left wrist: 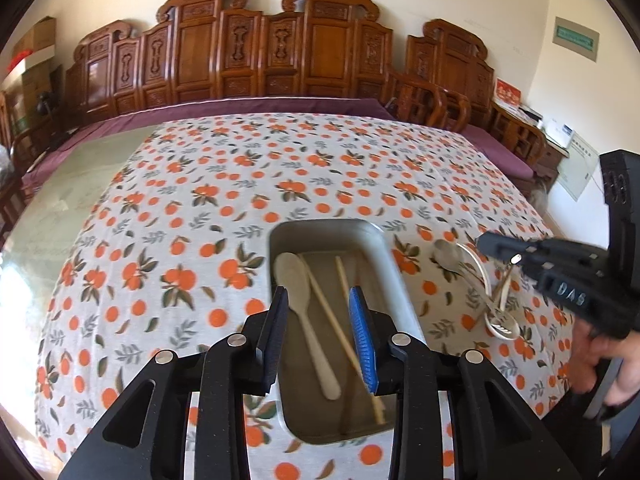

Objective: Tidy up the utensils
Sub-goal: 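Lower the white spoon into the grey tray and open the right tool, then grasp the silver metal spoon by its handle with the right tool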

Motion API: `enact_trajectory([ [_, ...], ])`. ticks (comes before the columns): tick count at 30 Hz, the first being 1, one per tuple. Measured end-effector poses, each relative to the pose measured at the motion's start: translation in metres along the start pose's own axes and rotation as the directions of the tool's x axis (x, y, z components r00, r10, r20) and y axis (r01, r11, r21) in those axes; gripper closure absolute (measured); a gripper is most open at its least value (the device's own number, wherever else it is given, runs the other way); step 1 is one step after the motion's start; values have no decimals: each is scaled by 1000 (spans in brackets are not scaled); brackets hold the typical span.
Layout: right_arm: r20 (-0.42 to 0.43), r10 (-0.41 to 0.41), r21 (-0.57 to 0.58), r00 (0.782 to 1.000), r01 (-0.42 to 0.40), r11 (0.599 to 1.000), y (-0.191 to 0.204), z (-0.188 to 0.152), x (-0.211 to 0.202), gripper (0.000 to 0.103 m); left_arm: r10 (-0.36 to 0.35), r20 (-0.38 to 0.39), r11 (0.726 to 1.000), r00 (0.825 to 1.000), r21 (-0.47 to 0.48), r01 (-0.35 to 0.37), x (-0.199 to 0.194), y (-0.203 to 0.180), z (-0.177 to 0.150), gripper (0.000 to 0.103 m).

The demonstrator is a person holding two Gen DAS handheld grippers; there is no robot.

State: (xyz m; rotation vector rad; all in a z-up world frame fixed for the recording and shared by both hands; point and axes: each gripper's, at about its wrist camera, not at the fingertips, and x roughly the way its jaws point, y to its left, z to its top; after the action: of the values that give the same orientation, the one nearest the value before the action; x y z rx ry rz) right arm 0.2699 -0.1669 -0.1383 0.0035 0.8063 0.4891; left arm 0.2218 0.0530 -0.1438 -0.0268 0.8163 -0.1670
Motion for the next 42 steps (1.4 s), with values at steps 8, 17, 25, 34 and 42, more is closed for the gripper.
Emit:
enact_trajectory([
  [8, -59, -85, -2, 995, 85, 996, -51, -17, 2, 92, -42, -12, 999, 999, 25, 42, 8, -27, -2, 52],
  [17, -213, -99, -61, 972, 88, 994, -50, -38, 58, 89, -67, -33, 996, 997, 59, 69, 19, -51, -7, 38],
  [25, -269, -127, -78, 955, 110, 991, -57, -41, 83, 89, -69, -46, 995, 997, 74, 73, 22, -58, -10, 38],
  [34, -328, -132, -82, 935, 111, 990, -56, -35, 99, 89, -68, -49, 994, 996, 78, 72, 22, -60, -10, 38],
  [42, -260, -97, -34, 961, 91, 995, -59, -27, 74, 96, -64, -46, 992, 997, 108, 69, 21, -72, -13, 38],
])
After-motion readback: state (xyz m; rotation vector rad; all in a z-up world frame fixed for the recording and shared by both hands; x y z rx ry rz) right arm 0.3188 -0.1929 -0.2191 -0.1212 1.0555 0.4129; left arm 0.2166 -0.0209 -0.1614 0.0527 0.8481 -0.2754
